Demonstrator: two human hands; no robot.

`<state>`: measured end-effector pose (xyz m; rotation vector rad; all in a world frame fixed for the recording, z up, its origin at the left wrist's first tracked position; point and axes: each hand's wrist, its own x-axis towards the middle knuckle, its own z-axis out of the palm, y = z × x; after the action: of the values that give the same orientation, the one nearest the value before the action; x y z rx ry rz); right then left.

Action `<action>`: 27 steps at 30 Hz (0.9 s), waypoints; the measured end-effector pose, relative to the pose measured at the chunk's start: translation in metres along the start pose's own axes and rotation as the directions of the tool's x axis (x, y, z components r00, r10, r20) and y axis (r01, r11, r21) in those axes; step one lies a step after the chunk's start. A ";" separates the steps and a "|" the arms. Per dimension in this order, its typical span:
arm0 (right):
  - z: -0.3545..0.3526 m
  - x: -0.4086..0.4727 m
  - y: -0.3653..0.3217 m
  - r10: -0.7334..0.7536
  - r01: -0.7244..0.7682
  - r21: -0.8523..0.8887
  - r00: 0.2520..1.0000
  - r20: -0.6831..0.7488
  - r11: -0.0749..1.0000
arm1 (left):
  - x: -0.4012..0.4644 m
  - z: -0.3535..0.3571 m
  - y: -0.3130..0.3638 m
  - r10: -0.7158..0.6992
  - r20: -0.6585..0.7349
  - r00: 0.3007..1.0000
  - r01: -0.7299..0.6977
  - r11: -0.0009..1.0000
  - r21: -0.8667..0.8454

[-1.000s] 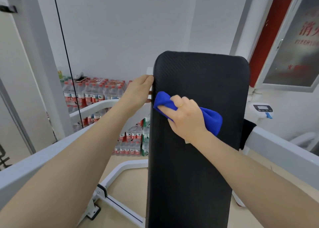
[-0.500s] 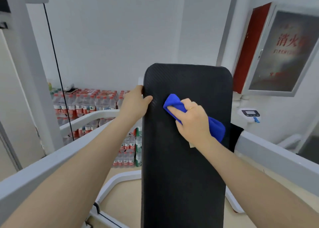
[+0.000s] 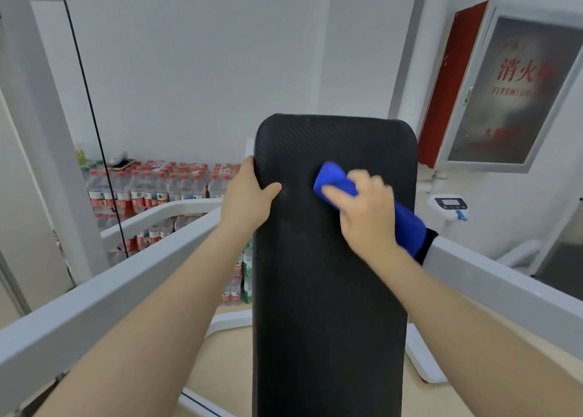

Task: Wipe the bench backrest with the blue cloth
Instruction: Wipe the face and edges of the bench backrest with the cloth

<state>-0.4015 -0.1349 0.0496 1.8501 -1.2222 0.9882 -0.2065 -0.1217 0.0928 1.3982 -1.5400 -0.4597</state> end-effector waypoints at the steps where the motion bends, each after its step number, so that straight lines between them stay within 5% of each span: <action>1: 0.002 -0.024 -0.003 -0.067 0.067 -0.007 0.997 0.028 0.998 | -0.001 0.003 -0.001 0.010 -0.014 1.000 -0.010 1.000 0.005; 5: -0.003 -0.036 0.007 -0.179 0.185 -0.049 0.977 0.117 0.981 | -0.004 0.011 0.002 0.063 -0.077 0.995 -0.055 0.993 0.101; 9: -0.025 0.055 0.034 0.140 -0.130 -0.106 0.986 0.089 0.986 | -0.002 0.011 0.001 0.054 -0.028 0.998 -0.051 0.995 0.084; 13: -0.020 0.055 0.042 0.125 -0.121 -0.053 0.989 0.075 0.991 | -0.010 0.014 -0.005 0.041 0.082 0.996 -0.038 0.999 -0.038; 17: -0.001 -0.023 0.034 -0.014 0.014 -0.009 1.000 0.009 1.000 | -0.038 0.044 -0.005 0.228 -0.086 0.970 -0.181 0.911 0.371; 21: -0.010 -0.055 0.037 -0.158 0.160 -0.036 0.985 0.071 0.986 | -0.059 0.068 -0.001 0.330 -0.045 0.943 -0.246 0.781 0.574; 27: -0.018 0.035 0.074 0.145 -0.146 0.078 0.989 0.023 0.986 | -0.053 0.066 -0.003 0.271 -0.015 0.962 -0.186 0.699 0.690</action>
<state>-0.4652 -0.1568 0.0989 1.8546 -1.3621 1.1167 -0.2665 -0.0956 0.0387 1.6993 -1.8483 0.4044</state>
